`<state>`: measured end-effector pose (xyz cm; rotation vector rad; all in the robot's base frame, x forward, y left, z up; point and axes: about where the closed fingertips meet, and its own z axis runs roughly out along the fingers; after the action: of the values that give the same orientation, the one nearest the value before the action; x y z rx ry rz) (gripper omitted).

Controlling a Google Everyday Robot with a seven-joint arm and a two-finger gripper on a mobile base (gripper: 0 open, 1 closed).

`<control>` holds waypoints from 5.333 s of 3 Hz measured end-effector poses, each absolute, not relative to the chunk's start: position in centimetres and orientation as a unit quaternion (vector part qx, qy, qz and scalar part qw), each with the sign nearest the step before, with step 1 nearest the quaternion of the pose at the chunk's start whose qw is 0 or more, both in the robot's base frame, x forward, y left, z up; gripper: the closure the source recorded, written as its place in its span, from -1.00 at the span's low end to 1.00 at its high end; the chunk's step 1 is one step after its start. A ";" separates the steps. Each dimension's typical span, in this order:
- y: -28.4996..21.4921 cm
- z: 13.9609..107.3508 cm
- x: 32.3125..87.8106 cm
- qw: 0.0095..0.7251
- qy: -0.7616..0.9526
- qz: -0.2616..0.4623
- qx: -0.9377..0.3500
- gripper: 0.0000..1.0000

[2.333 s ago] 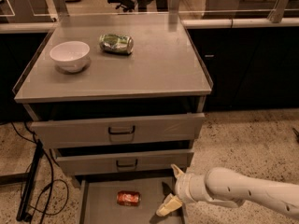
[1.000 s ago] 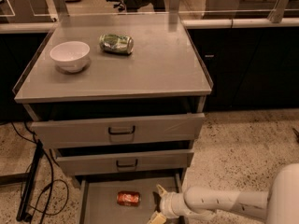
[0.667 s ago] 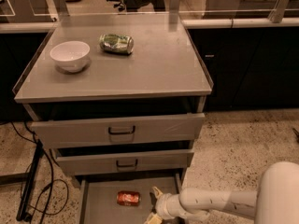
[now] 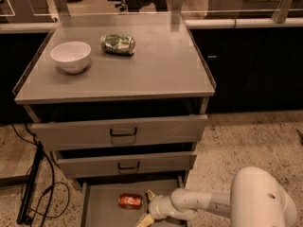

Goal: Pick coke can from bottom drawer and place on counter

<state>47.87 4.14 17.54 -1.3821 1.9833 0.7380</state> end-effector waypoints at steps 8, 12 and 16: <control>7.7 11.9 56.2 0.321 0.748 0.271 -0.514 1.00; 3.8 18.3 52.9 0.337 0.753 0.279 -0.492 1.00; -0.3 30.2 54.6 0.298 0.693 0.299 -0.584 1.00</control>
Offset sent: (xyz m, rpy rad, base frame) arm 0.1021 0.0423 -0.0552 0.0271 -0.0379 -0.0227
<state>54.59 -0.33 30.15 -1.5514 1.8419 0.7952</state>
